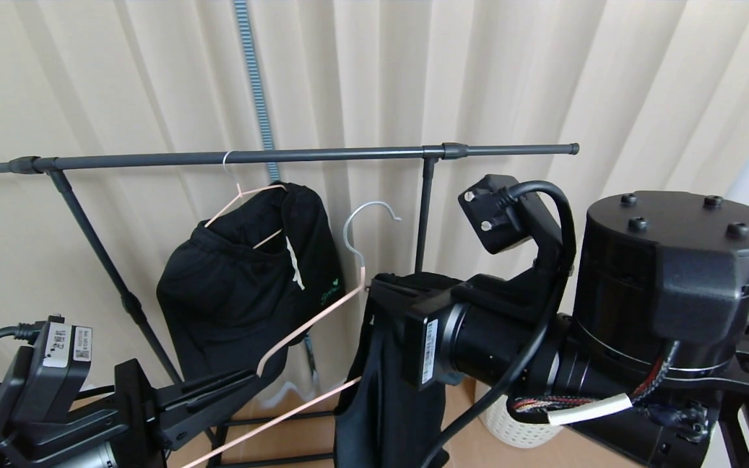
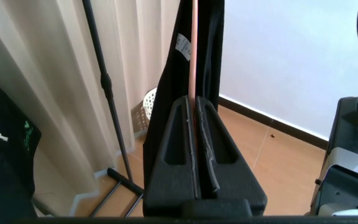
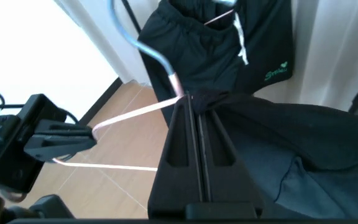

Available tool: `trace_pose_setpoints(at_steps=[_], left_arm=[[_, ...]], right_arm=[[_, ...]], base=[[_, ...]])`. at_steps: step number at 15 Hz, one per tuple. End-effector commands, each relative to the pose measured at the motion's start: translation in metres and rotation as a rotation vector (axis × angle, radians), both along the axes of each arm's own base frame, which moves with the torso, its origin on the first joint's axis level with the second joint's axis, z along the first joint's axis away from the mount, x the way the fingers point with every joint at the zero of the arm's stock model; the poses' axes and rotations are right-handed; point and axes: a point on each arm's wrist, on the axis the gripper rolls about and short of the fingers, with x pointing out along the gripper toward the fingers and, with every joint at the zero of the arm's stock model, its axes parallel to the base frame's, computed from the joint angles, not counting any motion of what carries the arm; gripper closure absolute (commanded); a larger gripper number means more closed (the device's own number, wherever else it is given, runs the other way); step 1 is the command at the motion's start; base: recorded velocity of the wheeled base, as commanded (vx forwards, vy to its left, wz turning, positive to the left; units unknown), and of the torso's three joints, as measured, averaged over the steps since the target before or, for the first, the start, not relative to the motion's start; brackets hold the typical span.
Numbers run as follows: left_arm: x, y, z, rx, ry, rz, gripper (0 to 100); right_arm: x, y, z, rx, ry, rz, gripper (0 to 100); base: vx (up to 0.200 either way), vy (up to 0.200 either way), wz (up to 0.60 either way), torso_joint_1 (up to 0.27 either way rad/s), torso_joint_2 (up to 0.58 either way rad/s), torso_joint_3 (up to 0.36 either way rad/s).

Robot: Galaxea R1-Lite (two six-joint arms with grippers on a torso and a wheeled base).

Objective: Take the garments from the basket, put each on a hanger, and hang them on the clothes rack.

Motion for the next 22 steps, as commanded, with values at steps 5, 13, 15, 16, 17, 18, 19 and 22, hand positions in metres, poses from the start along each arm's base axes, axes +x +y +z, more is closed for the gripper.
trace_pose_setpoints(at_steps=[5,13,15,16,17,18,19,22], left_arm=[[-0.001,0.0,0.001,-0.001,-0.003,-0.005,100],[-0.001,0.0,0.001,-0.003,-0.007,-0.005,100],[-0.002,0.0,0.002,-0.006,-0.013,-0.006,100],[-0.002,0.0,0.002,-0.006,-0.014,-0.006,100],[-0.002,0.0,0.002,-0.006,-0.014,-0.005,100],[-0.002,0.0,0.002,-0.007,-0.013,-0.005,100],[-0.002,0.0,0.002,-0.007,-0.013,-0.005,100],[-0.002,0.0,0.002,-0.014,-0.003,-0.006,100]], right_arm=[[-0.019,0.0,-0.003,-0.021,-0.006,0.077,100],[-0.018,-0.002,-0.01,-0.043,0.005,0.07,0],[-0.019,-0.005,-0.015,-0.06,0.014,0.062,0],[-0.021,-0.009,-0.019,-0.058,0.014,0.064,0],[-0.02,-0.01,-0.02,-0.046,0.003,0.063,0],[-0.017,-0.014,-0.022,-0.055,-0.004,0.052,0],[-0.016,-0.017,-0.021,-0.067,-0.022,0.047,0],[-0.005,-0.052,-0.004,-0.112,-0.134,0.073,0]], base=[[0.0,0.0,0.0,0.0,0.0,0.0],[0.0,0.0,0.0,0.0,0.0,0.0],[0.0,0.0,0.0,0.0,0.0,0.0],[0.0,0.0,0.0,0.0,0.0,0.0],[0.0,0.0,0.0,0.0,0.0,0.0],[0.0,0.0,0.0,0.0,0.0,0.0],[0.0,0.0,0.0,0.0,0.0,0.0],[0.0,0.0,0.0,0.0,0.0,0.0]])
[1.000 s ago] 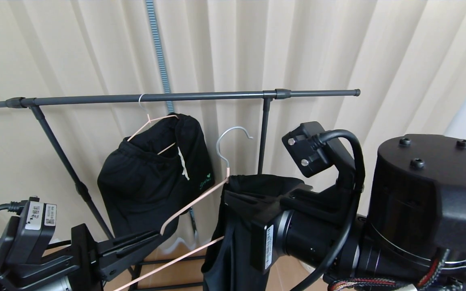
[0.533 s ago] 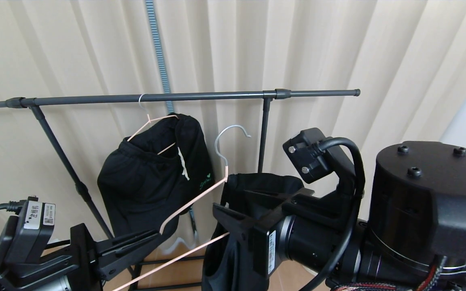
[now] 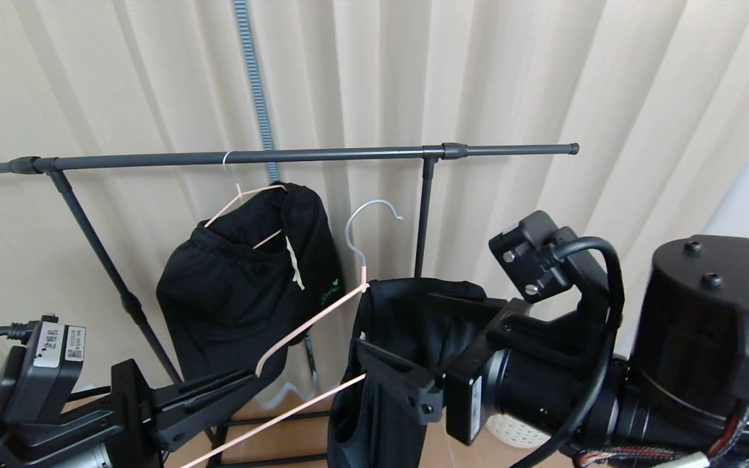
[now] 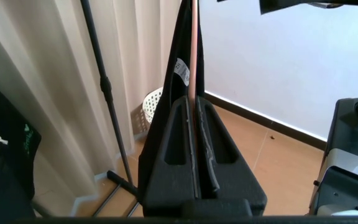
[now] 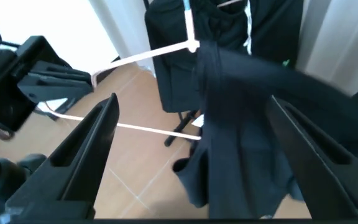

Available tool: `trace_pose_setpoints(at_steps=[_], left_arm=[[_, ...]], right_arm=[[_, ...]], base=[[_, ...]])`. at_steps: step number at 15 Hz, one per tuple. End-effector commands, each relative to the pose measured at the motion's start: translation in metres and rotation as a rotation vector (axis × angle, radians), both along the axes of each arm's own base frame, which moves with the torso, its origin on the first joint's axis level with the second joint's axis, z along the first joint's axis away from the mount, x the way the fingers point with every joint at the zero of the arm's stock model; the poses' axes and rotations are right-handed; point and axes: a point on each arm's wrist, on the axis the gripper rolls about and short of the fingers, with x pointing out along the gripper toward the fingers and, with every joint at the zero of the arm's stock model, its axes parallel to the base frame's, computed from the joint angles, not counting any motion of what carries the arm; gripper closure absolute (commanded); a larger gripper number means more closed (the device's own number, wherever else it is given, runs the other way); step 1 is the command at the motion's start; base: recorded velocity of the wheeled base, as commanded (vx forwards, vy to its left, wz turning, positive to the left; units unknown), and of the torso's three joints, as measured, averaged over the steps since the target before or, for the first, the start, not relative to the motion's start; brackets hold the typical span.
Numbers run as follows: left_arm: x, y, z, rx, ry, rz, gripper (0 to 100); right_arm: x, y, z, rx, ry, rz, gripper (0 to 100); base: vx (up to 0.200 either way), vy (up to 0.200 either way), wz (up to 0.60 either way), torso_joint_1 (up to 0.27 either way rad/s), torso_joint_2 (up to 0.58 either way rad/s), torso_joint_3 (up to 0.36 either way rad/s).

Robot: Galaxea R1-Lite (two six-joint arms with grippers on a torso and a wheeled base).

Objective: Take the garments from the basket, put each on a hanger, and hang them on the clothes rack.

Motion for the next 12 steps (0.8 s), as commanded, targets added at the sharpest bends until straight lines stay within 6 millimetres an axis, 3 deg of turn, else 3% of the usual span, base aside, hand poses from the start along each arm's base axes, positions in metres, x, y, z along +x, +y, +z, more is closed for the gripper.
trace_pose_setpoints(at_steps=[1,3,5,7,11,12], left_arm=[[0.0,0.0,0.0,0.0,0.0,-0.001,100],[0.0,0.0,0.0,0.001,0.003,-0.004,100],[-0.001,0.0,-0.001,0.001,0.006,-0.025,100],[0.0,-0.001,-0.001,0.002,0.011,-0.048,100],[-0.002,-0.002,-0.001,0.0,0.01,-0.1,100],[-0.003,-0.004,-0.001,0.001,0.013,-0.116,100]], right_arm=[[0.006,-0.022,0.011,-0.005,-0.055,-0.003,0],[0.031,-0.072,0.013,-0.209,-0.169,0.181,0],[0.057,-0.088,0.021,-0.307,-0.212,0.22,0],[0.085,-0.094,0.031,-0.453,-0.195,0.288,0],[0.151,-0.106,0.041,-0.642,-0.009,0.658,0],[0.155,-0.104,0.044,-0.647,0.059,0.689,0]], base=[[0.0,0.0,0.0,0.0,0.0,0.0],[0.0,0.0,0.0,0.0,0.0,0.0],[0.0,0.0,0.0,0.0,0.0,0.0],[0.0,0.0,0.0,0.0,0.0,0.0],[0.0,0.0,0.0,0.0,0.0,0.0],[0.0,0.0,0.0,0.0,0.0,0.0]])
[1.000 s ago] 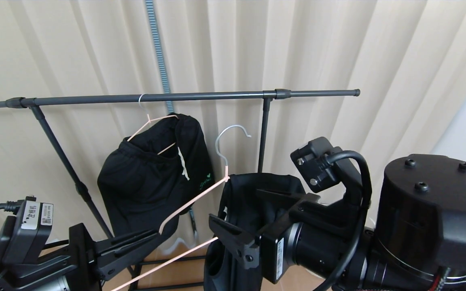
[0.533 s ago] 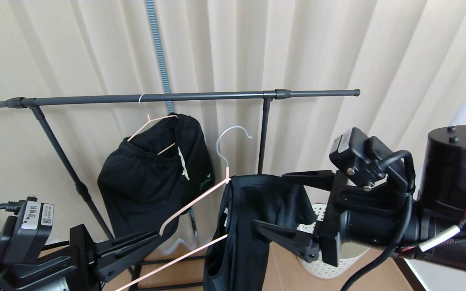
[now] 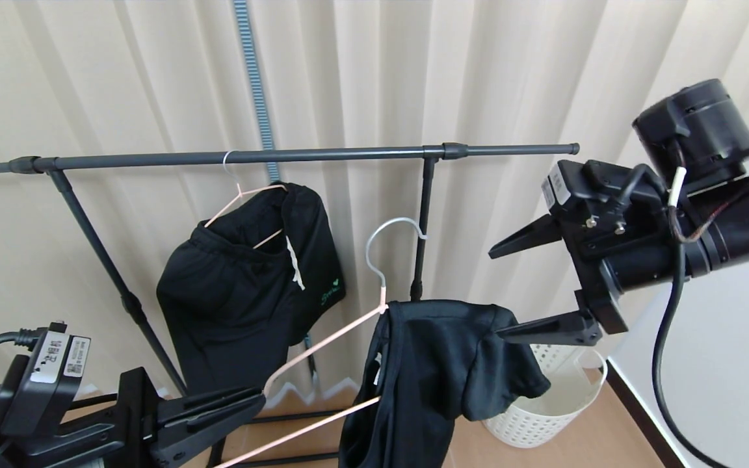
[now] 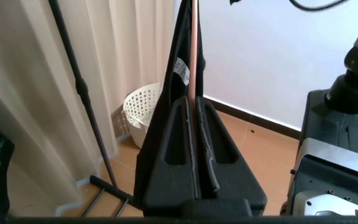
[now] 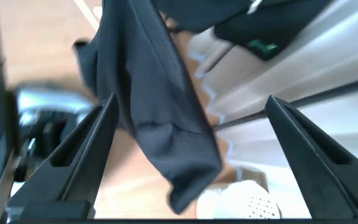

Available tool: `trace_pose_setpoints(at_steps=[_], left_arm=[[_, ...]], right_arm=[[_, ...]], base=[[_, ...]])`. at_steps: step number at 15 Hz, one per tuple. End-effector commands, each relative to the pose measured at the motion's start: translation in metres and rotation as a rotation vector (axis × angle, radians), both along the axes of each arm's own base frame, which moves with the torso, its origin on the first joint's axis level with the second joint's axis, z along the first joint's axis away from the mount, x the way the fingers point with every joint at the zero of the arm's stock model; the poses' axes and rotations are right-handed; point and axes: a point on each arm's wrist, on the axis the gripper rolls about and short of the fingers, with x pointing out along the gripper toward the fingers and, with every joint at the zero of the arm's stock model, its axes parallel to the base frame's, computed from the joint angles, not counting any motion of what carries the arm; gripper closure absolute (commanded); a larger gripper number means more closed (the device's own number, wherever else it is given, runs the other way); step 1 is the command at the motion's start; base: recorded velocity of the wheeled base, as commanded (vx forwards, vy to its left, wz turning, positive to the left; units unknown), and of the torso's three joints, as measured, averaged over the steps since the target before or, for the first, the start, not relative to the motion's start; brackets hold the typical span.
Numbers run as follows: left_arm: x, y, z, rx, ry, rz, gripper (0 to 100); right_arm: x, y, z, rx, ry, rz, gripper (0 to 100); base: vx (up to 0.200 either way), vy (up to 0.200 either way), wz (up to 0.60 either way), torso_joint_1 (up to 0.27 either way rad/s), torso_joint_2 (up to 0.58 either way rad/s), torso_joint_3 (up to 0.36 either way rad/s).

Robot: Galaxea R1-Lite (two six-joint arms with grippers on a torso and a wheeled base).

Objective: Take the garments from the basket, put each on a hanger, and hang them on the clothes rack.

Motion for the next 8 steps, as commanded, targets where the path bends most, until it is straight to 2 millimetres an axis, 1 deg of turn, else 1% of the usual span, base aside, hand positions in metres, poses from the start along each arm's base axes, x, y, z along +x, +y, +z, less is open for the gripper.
trace_pose_setpoints(at_steps=[1,3,5,8], left_arm=[[-0.001,-0.003,-0.001,0.002,0.005,-0.019,100],[-0.002,-0.004,-0.001,0.004,0.008,-0.028,100],[-0.003,-0.004,-0.001,0.005,0.012,-0.034,100],[-0.004,-0.005,-0.001,0.004,0.007,-0.039,100]], right_arm=[[0.058,0.0,-0.017,-0.103,0.203,0.113,0],[0.056,0.016,-0.021,-0.1,0.221,0.175,0],[0.055,0.026,-0.026,-0.076,0.243,0.214,0],[0.054,0.031,-0.026,-0.062,0.242,0.23,0]], base=[[0.0,0.0,0.0,0.0,0.0,0.0],[0.0,0.0,0.0,0.0,0.0,0.0],[0.0,0.0,0.0,0.0,0.0,0.0],[0.0,0.0,0.0,0.0,0.0,0.0]])
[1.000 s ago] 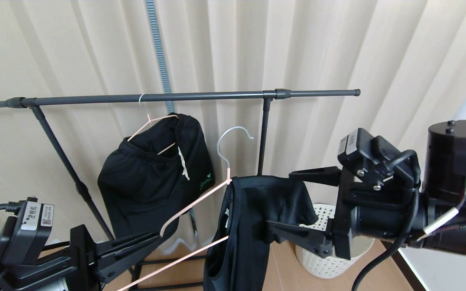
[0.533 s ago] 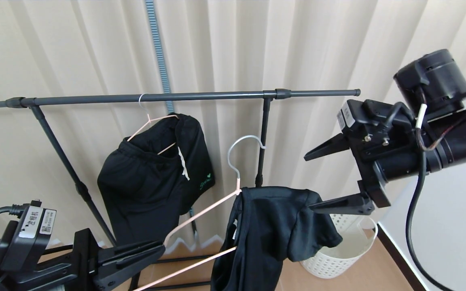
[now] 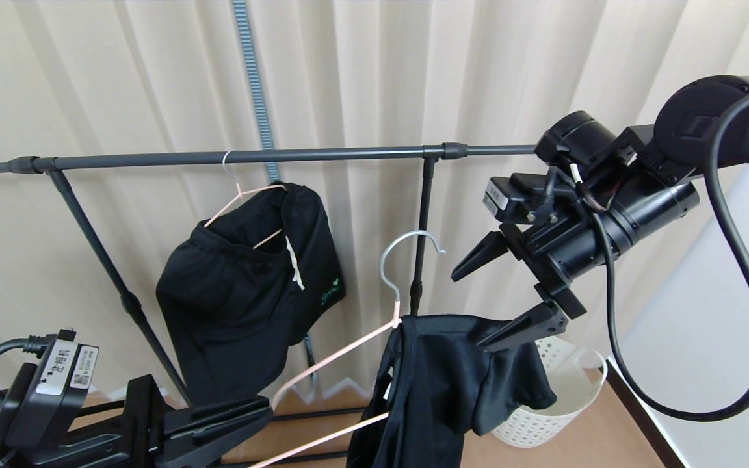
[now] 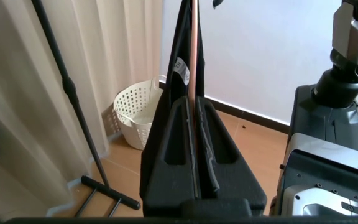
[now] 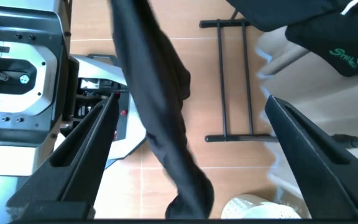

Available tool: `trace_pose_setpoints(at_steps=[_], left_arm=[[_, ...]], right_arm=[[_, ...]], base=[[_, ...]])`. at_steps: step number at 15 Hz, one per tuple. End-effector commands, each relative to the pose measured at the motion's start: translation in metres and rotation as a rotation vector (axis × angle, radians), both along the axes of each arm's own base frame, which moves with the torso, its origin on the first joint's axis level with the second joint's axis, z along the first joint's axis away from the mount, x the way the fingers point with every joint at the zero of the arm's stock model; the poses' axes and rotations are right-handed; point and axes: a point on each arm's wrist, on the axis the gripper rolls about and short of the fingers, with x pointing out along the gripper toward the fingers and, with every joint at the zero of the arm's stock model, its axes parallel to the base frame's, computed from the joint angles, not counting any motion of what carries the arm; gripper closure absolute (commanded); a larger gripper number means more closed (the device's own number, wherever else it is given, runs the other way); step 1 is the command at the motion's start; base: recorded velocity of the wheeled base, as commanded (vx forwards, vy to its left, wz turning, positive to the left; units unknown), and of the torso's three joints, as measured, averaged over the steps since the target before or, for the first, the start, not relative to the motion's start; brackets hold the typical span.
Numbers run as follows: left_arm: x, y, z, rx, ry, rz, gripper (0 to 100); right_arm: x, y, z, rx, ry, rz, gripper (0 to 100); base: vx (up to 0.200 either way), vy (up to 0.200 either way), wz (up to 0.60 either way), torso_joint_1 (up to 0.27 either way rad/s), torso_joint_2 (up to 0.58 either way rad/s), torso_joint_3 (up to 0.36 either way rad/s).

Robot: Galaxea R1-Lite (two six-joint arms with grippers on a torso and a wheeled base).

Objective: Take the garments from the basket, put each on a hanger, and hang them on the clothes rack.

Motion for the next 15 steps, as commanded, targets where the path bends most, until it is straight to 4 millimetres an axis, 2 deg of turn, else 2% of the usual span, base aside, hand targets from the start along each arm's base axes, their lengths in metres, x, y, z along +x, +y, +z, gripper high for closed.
trace_pose_setpoints(at_steps=[1,9,15], left_arm=[[-0.001,0.0,0.002,-0.005,-0.008,-0.003,100],[-0.001,0.001,0.002,-0.006,-0.01,0.001,100],[-0.001,0.0,0.001,-0.005,-0.008,0.001,100]], right_arm=[[0.005,0.005,-0.008,-0.006,0.02,0.004,0],[-0.003,0.028,-0.014,0.021,0.061,0.069,0],[-0.004,0.038,-0.018,0.05,0.089,0.082,0]], base=[[0.0,0.0,0.0,0.0,0.0,0.0],[0.0,0.0,0.0,0.0,0.0,0.0],[0.0,0.0,0.0,0.0,0.0,0.0]])
